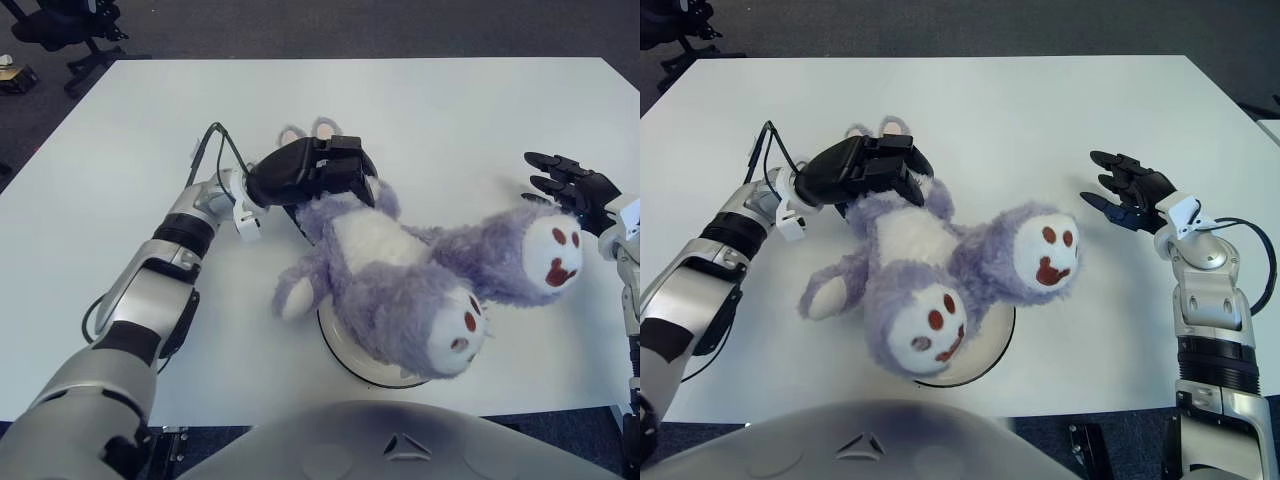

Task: Put the doll into the plate.

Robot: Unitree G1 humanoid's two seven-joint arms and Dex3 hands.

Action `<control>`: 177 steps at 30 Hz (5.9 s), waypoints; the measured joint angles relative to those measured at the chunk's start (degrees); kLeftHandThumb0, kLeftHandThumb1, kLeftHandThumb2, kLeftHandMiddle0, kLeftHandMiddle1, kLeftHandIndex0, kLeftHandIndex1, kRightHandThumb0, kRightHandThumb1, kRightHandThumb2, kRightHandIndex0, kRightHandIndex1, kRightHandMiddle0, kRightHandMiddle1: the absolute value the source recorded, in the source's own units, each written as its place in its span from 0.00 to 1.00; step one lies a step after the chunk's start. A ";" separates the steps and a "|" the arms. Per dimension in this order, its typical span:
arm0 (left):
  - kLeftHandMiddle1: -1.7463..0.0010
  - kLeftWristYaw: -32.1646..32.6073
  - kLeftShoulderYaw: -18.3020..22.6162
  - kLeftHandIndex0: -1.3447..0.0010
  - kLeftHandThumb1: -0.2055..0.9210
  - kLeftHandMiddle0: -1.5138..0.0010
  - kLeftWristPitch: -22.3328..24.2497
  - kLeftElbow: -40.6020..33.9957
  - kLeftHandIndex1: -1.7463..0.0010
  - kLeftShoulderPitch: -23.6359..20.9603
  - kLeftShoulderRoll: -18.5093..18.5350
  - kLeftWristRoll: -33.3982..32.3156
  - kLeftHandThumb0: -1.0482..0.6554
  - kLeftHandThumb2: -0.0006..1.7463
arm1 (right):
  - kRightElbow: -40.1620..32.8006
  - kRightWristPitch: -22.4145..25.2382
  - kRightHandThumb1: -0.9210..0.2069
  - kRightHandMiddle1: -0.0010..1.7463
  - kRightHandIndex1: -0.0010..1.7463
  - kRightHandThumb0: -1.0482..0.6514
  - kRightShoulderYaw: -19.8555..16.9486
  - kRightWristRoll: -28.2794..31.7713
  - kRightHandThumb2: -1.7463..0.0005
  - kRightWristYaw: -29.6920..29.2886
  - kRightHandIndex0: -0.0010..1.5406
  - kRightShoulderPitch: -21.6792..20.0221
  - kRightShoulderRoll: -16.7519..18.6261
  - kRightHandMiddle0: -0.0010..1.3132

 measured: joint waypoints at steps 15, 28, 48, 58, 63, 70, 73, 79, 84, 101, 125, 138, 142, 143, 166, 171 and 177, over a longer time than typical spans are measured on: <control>1.00 -2.29 0.20 0.54 0.97 0.79 -0.39 -0.44 0.94 -0.06 0.66 -0.55 0.47 0.00 | 0.05 0.00 0.00 0.02 0.01 0.21 0.12 -0.57 0.82 -0.05 0.26 -0.81 0.00 0.30; 1.00 -2.63 -0.02 0.57 0.97 0.85 0.35 -0.57 0.97 -0.11 0.75 -3.14 0.44 0.00 | 0.43 0.00 0.00 0.02 0.00 0.21 0.14 -0.86 0.81 -0.06 0.27 -1.17 0.00 0.30; 1.00 -10.73 -13.15 0.75 1.00 0.95 3.69 -0.09 1.00 -2.71 4.38 -19.69 0.15 0.16 | 0.41 0.01 0.00 0.01 0.00 0.21 0.17 -1.12 0.80 -0.56 0.27 -1.17 0.00 0.31; 1.00 -23.88 -17.94 0.90 1.00 0.99 12.97 -4.65 1.00 -2.58 6.85 -35.08 0.10 0.24 | 0.41 0.34 0.00 0.01 0.00 0.21 0.20 -1.12 0.80 -0.60 0.27 -1.16 0.00 0.31; 0.99 -31.69 -17.01 0.94 1.00 0.98 17.28 -7.25 1.00 -2.04 7.19 -41.46 0.10 0.31 | 0.42 0.41 0.00 0.01 0.00 0.21 0.20 -1.11 0.80 -0.60 0.27 -1.16 0.00 0.31; 0.98 -37.33 -11.79 0.95 1.00 0.94 20.24 -8.56 1.00 -0.03 5.89 -43.75 0.09 0.33 | 0.44 0.41 0.00 0.01 0.00 0.21 0.20 -1.11 0.80 -0.60 0.27 -1.14 0.00 0.31; 0.98 -38.73 -9.73 0.95 1.00 0.93 20.64 -8.73 1.00 0.77 4.57 -43.64 0.09 0.34 | 0.52 0.41 0.00 0.01 0.00 0.21 0.20 -1.10 0.80 -0.60 0.27 -1.14 0.00 0.31; 0.99 -40.76 -6.38 0.92 1.00 0.92 20.71 -8.64 0.99 1.75 2.16 -42.72 0.09 0.35 | 0.77 0.39 0.00 0.01 0.00 0.21 0.19 -1.07 0.81 -0.60 0.27 -1.14 0.00 0.31; 0.99 -40.80 -3.05 0.89 1.00 0.91 20.48 -6.51 0.97 1.76 -0.75 -39.86 0.08 0.35 | 1.38 0.34 0.00 0.01 0.00 0.21 0.19 -1.05 0.81 -0.59 0.27 -1.14 0.00 0.31; 0.99 -30.05 5.35 0.83 1.00 0.81 25.14 -0.39 0.97 -0.49 -7.96 -20.50 0.08 0.22 | 2.96 -0.72 0.00 0.01 0.00 0.21 0.19 -0.99 0.81 -0.33 0.27 -1.14 -0.01 0.31; 1.00 -20.67 3.08 0.75 1.00 0.79 33.70 2.05 0.96 -6.35 -9.39 -4.23 0.07 0.13 | 2.83 -0.82 0.00 0.00 0.00 0.20 0.19 -0.90 0.81 0.57 0.27 -0.80 -0.01 0.31; 0.99 -21.67 0.37 0.74 1.00 0.77 33.70 3.74 0.97 -7.55 -8.70 -2.60 0.09 0.10 | 2.83 -0.82 0.00 0.00 0.00 0.21 0.20 -0.90 0.81 0.63 0.27 -0.36 -0.01 0.31; 0.99 -27.25 -2.55 0.74 1.00 0.75 31.64 5.70 0.97 -9.92 -7.41 -2.47 0.09 0.09 | 2.83 -0.82 0.00 0.00 0.00 0.21 0.20 -0.89 0.82 0.72 0.27 -0.32 -0.01 0.31; 0.99 -29.40 -3.21 0.74 1.00 0.75 31.43 6.15 0.97 -10.61 -7.19 -2.72 0.09 0.09 | 2.83 -0.82 0.00 0.00 0.00 0.21 0.20 -0.88 0.82 0.73 0.27 -0.30 -0.01 0.31; 0.99 -63.53 -3.06 0.71 1.00 0.69 35.53 12.84 0.98 -16.96 -9.45 -21.42 0.11 0.03 | 2.82 -0.87 0.00 0.00 0.00 0.21 0.19 -0.81 0.81 1.16 0.27 0.09 -0.02 0.31; 0.99 -65.47 -2.19 0.70 1.00 0.68 35.76 13.02 0.98 -16.96 -10.13 -22.35 0.10 0.02 | 2.83 -0.91 0.00 0.00 0.00 0.21 0.19 -0.78 0.81 1.16 0.27 0.10 -0.02 0.31; 0.99 -68.01 -2.06 0.70 1.00 0.65 37.95 12.78 0.98 -16.99 -10.10 -22.53 0.10 0.01 | 2.94 -1.25 0.00 0.00 0.00 0.21 0.19 -0.79 0.81 1.20 0.27 0.10 -0.02 0.31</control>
